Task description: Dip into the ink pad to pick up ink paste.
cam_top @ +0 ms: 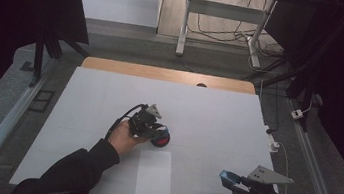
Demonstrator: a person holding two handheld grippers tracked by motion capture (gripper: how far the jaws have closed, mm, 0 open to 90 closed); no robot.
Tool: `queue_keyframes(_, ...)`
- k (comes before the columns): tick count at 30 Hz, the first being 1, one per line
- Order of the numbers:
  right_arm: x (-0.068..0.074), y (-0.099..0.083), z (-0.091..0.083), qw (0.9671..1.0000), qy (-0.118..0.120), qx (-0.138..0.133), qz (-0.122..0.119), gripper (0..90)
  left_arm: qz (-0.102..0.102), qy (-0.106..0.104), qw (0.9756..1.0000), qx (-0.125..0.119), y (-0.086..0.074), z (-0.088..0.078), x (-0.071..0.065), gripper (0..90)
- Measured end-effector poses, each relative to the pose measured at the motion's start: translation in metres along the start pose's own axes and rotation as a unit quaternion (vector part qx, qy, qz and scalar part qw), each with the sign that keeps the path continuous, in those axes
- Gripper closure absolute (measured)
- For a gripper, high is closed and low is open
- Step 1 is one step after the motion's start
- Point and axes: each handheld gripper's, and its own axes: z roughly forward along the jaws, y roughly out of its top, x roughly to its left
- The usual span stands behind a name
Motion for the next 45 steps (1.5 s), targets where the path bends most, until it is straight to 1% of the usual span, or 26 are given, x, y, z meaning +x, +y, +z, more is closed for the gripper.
queue_keyframes(6,0.001,0.000,0.000,1.0000,-0.004,0.002,-0.002,68.1,0.021,0.020,0.9995,0.016,0.003,0.001,-0.007,70.7)
queue_keyframes(11,0.001,0.000,0.001,1.0000,-0.003,0.001,-0.001,68.1,0.036,0.037,0.9984,0.021,0.004,0.001,-0.014,70.7)
queue_keyframes(14,0.001,0.000,0.001,1.0000,-0.003,0.001,-0.001,68.0,0.041,0.045,0.9978,0.024,0.005,0.002,-0.017,70.6)
queue_keyframes(17,0.001,0.000,0.001,1.0000,-0.003,0.002,-0.001,68.0,0.034,0.040,0.9984,0.022,0.004,0.002,-0.015,70.6)
queue_keyframes(22,0.001,0.000,0.001,1.0000,-0.003,0.002,-0.001,68.0,0.003,0.013,0.9999,0.011,0.001,0.001,-0.005,70.6)
queue_keyframes(27,0.000,0.000,0.000,1.0000,-0.003,0.003,-0.001,68.1,-0.021,-0.010,0.9997,0.005,-0.001,0.001,0.003,70.6)
queue_keyframes(29,0.000,0.000,0.000,1.0000,-0.003,0.003,-0.001,68.1,-0.025,-0.014,0.9996,0.005,-0.001,0.001,0.005,70.5)
queue_keyframes(31,0.000,0.000,0.000,1.0000,-0.003,0.003,-0.001,68.0,-0.022,-0.012,0.9997,0.006,-0.001,0.001,0.004,70.5)
queue_keyframes(37,0.001,-0.001,0.000,1.0000,-0.003,0.004,-0.001,68.1,-0.003,0.012,0.9998,0.012,0.001,0.002,-0.005,70.5)
queue_keyframes(40,0.001,-0.001,0.000,1.0000,-0.003,0.003,-0.001,68.0,-0.002,0.014,0.9999,0.009,0.000,0.002,-0.006,70.5)
queue_keyframes(45,0.001,-0.001,-0.001,1.0000,-0.003,0.003,-0.001,68.1,0.004,0.017,0.9998,0.010,0.001,0.001,-0.006,70.4)
